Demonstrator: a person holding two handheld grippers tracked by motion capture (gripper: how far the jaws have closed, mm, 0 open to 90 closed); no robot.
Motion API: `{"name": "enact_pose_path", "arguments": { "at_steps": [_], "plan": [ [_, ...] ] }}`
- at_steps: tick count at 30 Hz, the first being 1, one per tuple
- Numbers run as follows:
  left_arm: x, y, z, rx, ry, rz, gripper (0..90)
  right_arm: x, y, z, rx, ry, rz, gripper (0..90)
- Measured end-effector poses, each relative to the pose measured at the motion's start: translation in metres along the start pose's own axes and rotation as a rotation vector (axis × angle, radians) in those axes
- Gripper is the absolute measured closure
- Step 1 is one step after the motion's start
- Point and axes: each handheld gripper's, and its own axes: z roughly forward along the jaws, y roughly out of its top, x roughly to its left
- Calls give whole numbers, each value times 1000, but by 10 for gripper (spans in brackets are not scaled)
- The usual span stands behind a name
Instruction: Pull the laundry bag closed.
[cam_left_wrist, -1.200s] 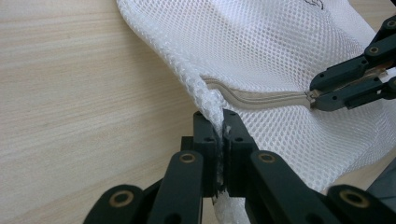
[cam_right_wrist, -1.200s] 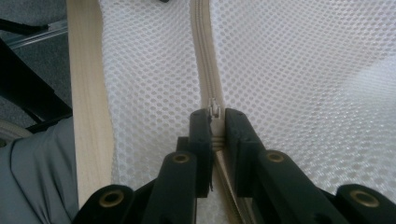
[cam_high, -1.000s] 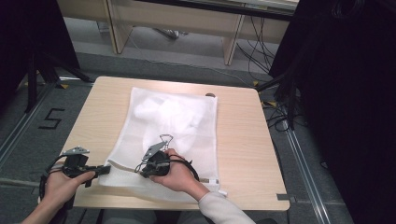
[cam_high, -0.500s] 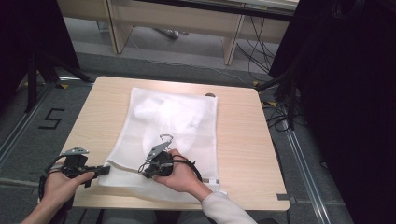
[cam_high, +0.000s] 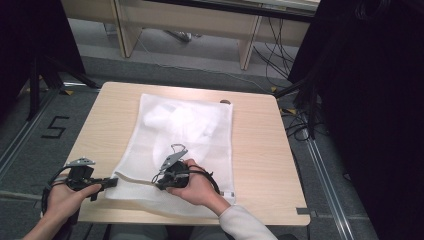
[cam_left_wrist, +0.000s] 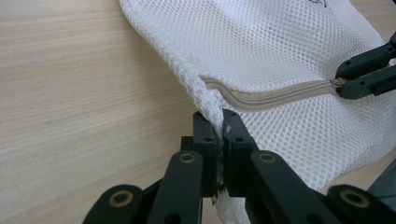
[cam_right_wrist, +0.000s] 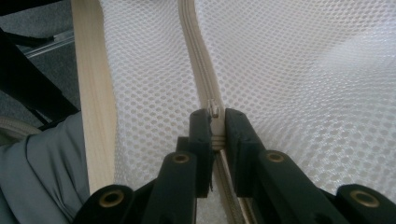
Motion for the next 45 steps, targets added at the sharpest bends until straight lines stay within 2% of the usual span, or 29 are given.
{"name": "enact_pose_path", "arguments": {
  "at_steps": [1,4,5,10,12,13,26,27,28,29,31,32,34,36,37,39,40,41,42,43,44,45],
  "plan": [
    [0,0,0,4,-2,0,855,0,0,-1,-3,-4,13,824],
    [0,0,0,1,-1,-3,855,-1,0,-3,-5,0,7,824],
    [0,0,0,2,0,-2,855,0,-1,-3,-8,3,22,824],
    [0,0,0,7,-2,1,855,-2,-1,-4,-13,-3,1,824],
    [0,0,0,-2,0,-2,855,-1,-1,-7,-6,-3,23,824],
    [0,0,0,-2,-1,-1,855,-2,-1,-7,-9,-1,11,824],
    [1,0,0,3,3,-1,854,-4,-4,-13,-17,-9,11,824],
    [1,0,0,4,6,0,855,-4,-4,-14,-19,-11,12,824],
    [2,0,-2,23,9,21,855,-4,-5,-14,-14,-28,9,824],
    [3,0,-2,28,6,26,855,-5,-5,-15,-11,-23,-1,824],
    [1,0,0,3,4,-2,854,-6,-6,-16,-16,-27,8,824],
    [1,0,0,1,3,-2,854,-5,-6,-16,-22,-20,13,824],
    [3,1,-2,36,4,28,855,-4,-6,-17,-13,-26,23,824],
    [2,0,-1,19,12,8,854,-4,-7,-18,-11,-27,23,824],
    [4,1,-2,37,7,30,854,-6,-7,-19,-7,-29,5,824],
    [2,0,-1,19,12,5,855,-6,-8,-20,-6,-26,17,824],
    [3,0,-1,22,10,12,854,-5,-9,-20,-14,-26,29,824],
    [2,0,-1,18,9,5,854,-7,-9,-21,-12,-30,9,824],
    [3,0,-2,29,7,19,854,-6,-9,-22,-11,-29,10,824],
    [2,0,-1,20,7,6,854,-6,-10,-23,-10,-32,8,824],
    [4,0,-3,39,6,31,854,-6,-10,-22,-19,-20,-5,824],
    [4,0,-2,36,4,25,854,-6,-10,-23,-21,-12,10,824]
  ]
}}
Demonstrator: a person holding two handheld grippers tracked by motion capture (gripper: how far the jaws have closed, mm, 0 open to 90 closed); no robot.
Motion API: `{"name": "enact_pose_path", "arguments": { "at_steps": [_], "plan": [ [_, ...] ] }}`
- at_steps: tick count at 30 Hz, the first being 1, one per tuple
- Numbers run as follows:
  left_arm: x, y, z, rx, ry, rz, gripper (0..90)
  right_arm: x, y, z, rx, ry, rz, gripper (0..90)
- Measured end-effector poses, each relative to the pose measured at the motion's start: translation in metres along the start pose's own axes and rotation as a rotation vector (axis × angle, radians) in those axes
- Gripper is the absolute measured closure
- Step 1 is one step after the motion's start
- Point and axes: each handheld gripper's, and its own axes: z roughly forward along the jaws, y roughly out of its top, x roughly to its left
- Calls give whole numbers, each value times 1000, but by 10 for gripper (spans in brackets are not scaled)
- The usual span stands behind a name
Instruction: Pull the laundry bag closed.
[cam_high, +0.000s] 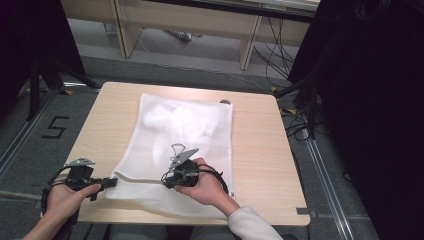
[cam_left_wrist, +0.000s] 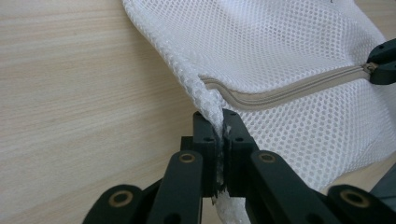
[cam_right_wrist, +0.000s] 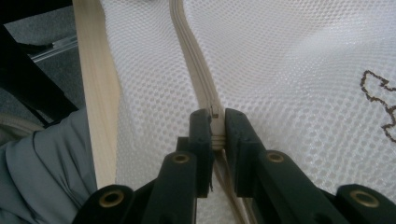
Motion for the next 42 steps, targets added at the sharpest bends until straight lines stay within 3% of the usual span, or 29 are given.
{"name": "enact_pose_path", "arguments": {
  "at_steps": [1,3,5,7,10,12,14,16,18,20,25,29,32,34,42],
  "plan": [
    [-1,0,1,-14,3,-18,854,-1,0,0,0,-7,-7,824],
    [-1,0,1,-11,2,-12,854,0,-1,-2,11,-18,3,824],
    [0,0,0,2,0,1,854,0,-1,-2,2,1,5,824],
    [0,0,0,-1,0,-1,855,-2,-2,-3,2,-9,-13,824],
    [0,0,0,1,1,0,854,0,-3,-5,5,-4,16,824],
    [0,0,0,3,1,2,855,-3,-4,-5,5,-16,-22,824],
    [-1,0,2,-15,12,-19,854,-1,-5,-5,9,-19,12,824],
    [-1,0,2,-11,11,-14,855,-1,-5,-6,8,-6,-3,824],
    [-2,-1,3,-23,7,-27,854,0,-5,-7,8,-4,12,824],
    [-1,0,2,-14,12,-15,855,0,-6,-7,12,-19,21,824],
    [-2,-1,3,-26,4,-28,854,-1,-6,-9,3,-9,-6,824],
    [-1,0,2,-15,12,-17,855,-1,-7,-11,1,-6,14,824],
    [-2,-1,3,-27,4,-29,854,-1,-8,-11,9,-20,-4,824],
    [-2,-1,3,-26,6,-28,854,0,-9,-12,11,-17,12,824],
    [-2,-1,3,-27,11,-28,854,-1,-11,-15,4,-21,-1,824]
  ]
}}
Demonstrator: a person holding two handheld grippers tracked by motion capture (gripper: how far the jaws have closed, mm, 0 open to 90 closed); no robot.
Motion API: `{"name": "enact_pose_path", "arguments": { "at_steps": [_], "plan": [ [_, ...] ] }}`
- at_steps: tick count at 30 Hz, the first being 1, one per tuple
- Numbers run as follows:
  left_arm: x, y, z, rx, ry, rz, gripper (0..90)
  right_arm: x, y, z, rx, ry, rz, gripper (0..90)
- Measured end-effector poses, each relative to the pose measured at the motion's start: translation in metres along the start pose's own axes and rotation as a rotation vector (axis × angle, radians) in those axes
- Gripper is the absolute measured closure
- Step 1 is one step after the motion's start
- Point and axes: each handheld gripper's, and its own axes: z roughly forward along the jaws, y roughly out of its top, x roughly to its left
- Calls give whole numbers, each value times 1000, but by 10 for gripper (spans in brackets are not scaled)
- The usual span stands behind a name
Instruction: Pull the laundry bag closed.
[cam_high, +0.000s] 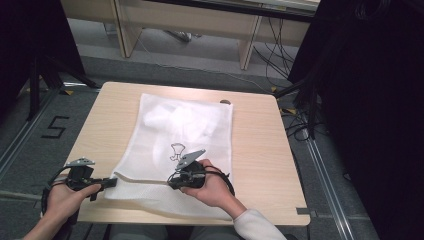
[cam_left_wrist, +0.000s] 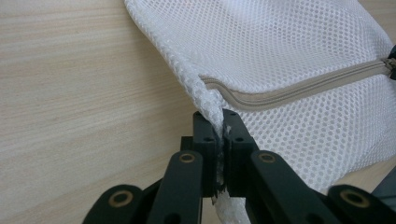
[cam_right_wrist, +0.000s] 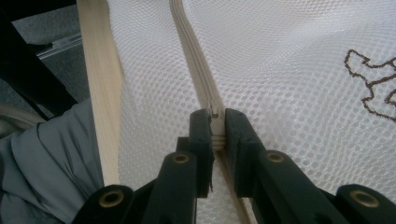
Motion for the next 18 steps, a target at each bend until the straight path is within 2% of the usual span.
{"name": "enact_pose_path", "arguments": {
  "at_steps": [2,5,10,18],
  "plan": [
    [0,0,0,2,0,1,854,1,-1,-1,3,-1,14,824],
    [0,0,0,1,0,0,854,-1,-2,-1,1,-4,0,824],
    [0,0,0,1,-3,0,854,0,-2,-1,-6,8,10,824],
    [0,0,0,0,1,0,854,-1,-4,-3,-7,16,-3,824]
  ]
}}
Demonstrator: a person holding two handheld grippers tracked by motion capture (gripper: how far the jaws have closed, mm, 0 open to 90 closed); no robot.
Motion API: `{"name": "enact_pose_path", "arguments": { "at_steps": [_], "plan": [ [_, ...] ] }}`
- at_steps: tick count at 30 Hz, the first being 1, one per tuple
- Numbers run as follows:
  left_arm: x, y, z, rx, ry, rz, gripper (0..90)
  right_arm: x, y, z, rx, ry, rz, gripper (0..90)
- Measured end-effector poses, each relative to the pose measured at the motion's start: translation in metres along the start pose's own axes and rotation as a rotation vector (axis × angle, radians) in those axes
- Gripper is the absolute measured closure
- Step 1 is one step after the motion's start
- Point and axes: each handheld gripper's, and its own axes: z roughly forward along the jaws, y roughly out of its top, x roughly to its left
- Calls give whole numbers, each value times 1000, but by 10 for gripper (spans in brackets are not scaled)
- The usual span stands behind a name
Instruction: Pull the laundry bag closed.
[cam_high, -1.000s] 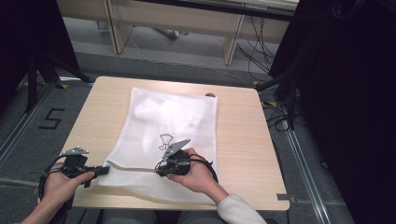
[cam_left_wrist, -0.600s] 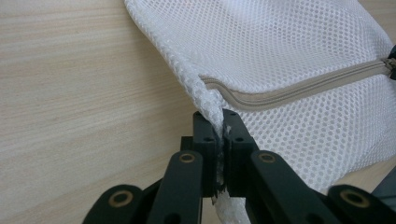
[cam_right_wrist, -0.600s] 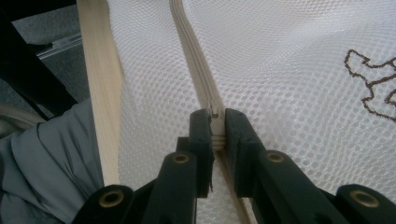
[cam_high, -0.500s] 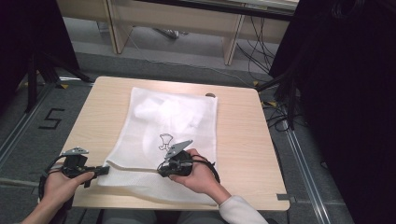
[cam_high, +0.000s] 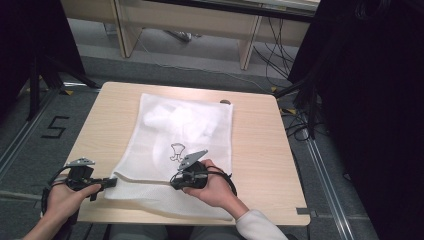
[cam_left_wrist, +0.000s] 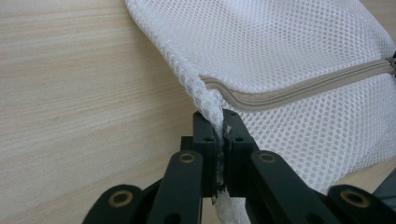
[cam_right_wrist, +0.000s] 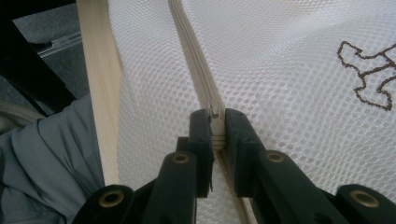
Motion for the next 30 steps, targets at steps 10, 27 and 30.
{"name": "enact_pose_path", "arguments": {
  "at_steps": [10,27,30],
  "plan": [
    [0,0,0,1,-1,0,854,-1,-3,-2,-6,-18,-2,824],
    [0,0,0,4,5,1,853,1,-6,-7,9,-18,29,824],
    [0,0,0,4,5,3,853,-1,-7,-8,16,-29,11,824]
  ]
}}
